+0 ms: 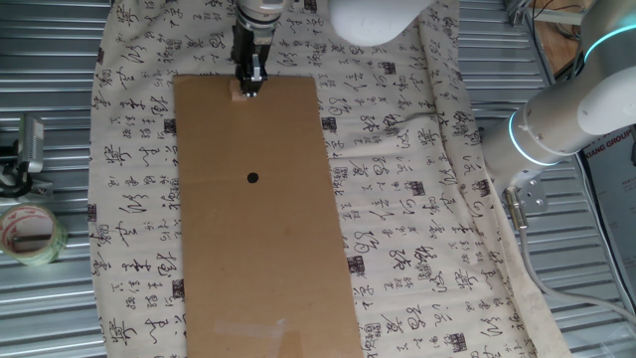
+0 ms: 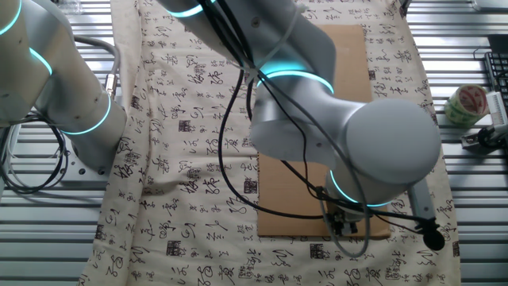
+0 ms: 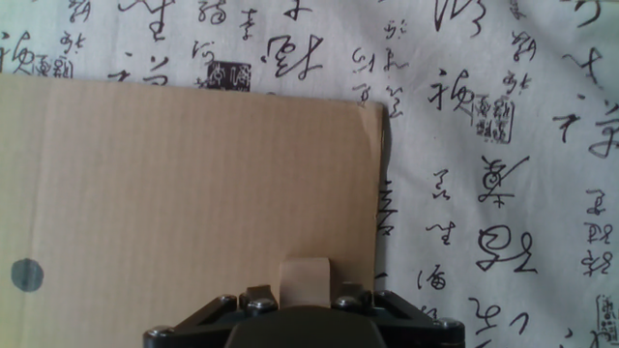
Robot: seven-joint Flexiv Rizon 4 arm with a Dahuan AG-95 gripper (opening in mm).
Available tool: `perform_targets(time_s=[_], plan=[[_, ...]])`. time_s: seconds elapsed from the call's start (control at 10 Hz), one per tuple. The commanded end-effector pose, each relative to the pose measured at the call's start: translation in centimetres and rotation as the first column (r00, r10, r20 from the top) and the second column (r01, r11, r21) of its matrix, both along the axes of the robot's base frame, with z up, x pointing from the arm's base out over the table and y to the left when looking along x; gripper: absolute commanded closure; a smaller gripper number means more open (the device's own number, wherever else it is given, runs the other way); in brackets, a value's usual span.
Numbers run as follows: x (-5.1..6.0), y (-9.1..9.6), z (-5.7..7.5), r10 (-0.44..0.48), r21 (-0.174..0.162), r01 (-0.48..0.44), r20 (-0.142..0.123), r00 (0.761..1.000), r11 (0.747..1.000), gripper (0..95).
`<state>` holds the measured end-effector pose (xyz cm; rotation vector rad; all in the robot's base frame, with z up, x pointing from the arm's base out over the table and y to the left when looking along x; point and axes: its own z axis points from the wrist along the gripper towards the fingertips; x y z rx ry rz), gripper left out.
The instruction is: Grab the block and place it at the designated location
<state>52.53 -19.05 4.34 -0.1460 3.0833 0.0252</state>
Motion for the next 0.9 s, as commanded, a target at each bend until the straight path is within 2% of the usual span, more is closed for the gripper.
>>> perform_targets(time_s=[0.1,0.9], plan=[[0.07,-0.02,-0.05,-0.001,0.003,0.001,-0.001,1.0,1.0,57.0],[0.1,-0.04,-0.23,-0.004,0.007,0.004,-0.004,1.0,1.0,57.0]])
